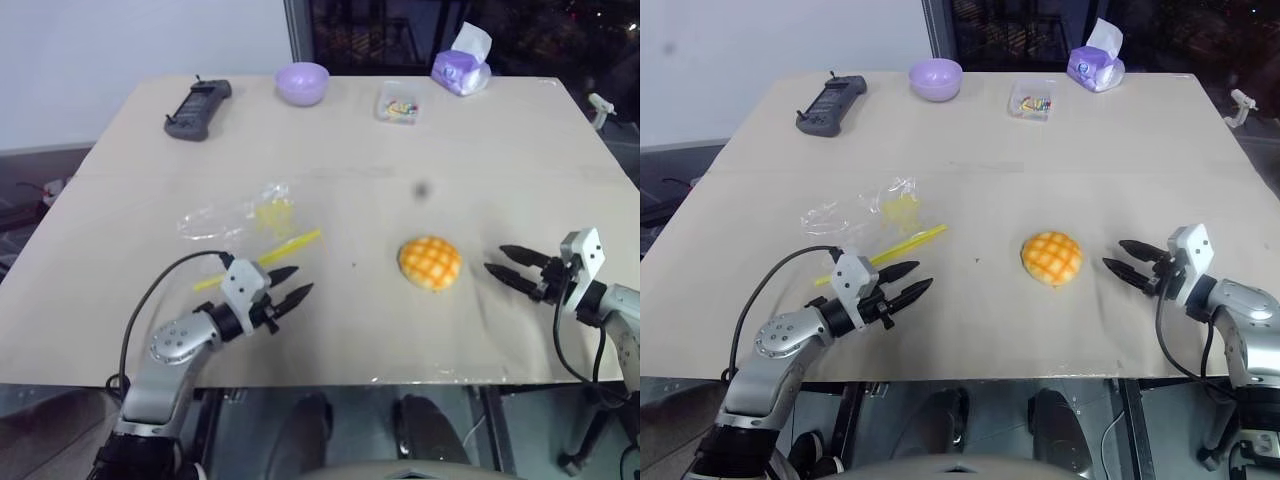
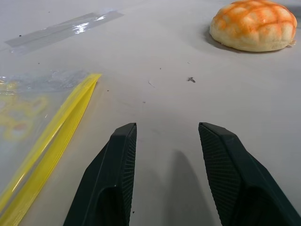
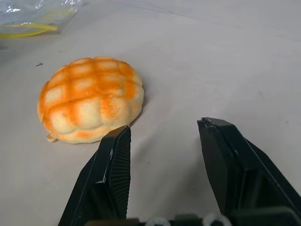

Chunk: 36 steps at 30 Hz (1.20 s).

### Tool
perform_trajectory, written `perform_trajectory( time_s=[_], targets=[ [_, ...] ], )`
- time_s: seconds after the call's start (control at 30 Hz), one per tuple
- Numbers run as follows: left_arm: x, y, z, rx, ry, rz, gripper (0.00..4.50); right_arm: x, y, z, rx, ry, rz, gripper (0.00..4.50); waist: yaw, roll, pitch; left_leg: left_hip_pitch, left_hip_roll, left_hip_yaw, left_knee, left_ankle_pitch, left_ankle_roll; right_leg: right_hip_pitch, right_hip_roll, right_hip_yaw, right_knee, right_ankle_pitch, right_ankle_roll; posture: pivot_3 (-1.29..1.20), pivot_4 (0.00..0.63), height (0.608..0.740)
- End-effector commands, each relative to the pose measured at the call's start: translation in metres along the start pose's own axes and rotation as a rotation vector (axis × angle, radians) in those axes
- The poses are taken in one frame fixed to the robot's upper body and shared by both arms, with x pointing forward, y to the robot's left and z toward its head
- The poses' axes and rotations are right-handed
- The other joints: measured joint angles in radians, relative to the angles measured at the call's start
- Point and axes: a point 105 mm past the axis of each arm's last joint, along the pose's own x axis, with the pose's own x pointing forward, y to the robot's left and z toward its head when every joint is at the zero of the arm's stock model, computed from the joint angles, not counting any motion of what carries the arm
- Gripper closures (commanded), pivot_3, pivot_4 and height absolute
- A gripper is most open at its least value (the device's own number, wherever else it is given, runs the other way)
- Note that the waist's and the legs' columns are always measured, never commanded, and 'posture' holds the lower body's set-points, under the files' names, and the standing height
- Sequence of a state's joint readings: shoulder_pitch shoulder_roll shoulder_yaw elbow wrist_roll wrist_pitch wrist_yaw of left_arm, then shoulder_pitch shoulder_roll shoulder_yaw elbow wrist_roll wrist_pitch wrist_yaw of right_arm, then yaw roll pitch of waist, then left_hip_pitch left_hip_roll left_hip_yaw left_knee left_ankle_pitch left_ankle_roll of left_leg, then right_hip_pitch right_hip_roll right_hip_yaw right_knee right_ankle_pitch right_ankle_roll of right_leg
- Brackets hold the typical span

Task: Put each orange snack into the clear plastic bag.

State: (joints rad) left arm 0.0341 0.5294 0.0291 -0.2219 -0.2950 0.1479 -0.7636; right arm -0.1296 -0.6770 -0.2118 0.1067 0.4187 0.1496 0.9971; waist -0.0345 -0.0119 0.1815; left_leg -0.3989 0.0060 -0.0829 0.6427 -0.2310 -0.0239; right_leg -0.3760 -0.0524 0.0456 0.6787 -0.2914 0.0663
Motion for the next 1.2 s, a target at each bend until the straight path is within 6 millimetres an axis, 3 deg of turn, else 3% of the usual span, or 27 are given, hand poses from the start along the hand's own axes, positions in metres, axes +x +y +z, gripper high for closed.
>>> perform_trajectory(
  time_s=[0.03, 1.2],
  targets=[
    [0.0, -0.0001, 0.0045, 0.034, -0.022, 0.001, 2.29, -0.0059, -0.0039, 0.0129, -0.04, -0.035, -0.017, 2.05, 0.0, 0.0, 0.0, 0.0, 0.0, 0.0, 0.0, 0.0, 0.0, 0.0, 0.0, 0.0, 0.0, 0.0, 0.0, 0.0, 0.15, 0.74],
    [-0.0007, -0.0036, 0.0032, 0.043, -0.029, -0.011, 2.29, -0.0098, 0.0006, 0.007, -0.021, -0.013, -0.013, 2.05, 0.0, 0.0, 0.0, 0.0, 0.0, 0.0, 0.0, 0.0, 0.0, 0.0, 0.0, 0.0, 0.0, 0.0, 0.0, 0.0, 0.15, 0.74]
  ],
)
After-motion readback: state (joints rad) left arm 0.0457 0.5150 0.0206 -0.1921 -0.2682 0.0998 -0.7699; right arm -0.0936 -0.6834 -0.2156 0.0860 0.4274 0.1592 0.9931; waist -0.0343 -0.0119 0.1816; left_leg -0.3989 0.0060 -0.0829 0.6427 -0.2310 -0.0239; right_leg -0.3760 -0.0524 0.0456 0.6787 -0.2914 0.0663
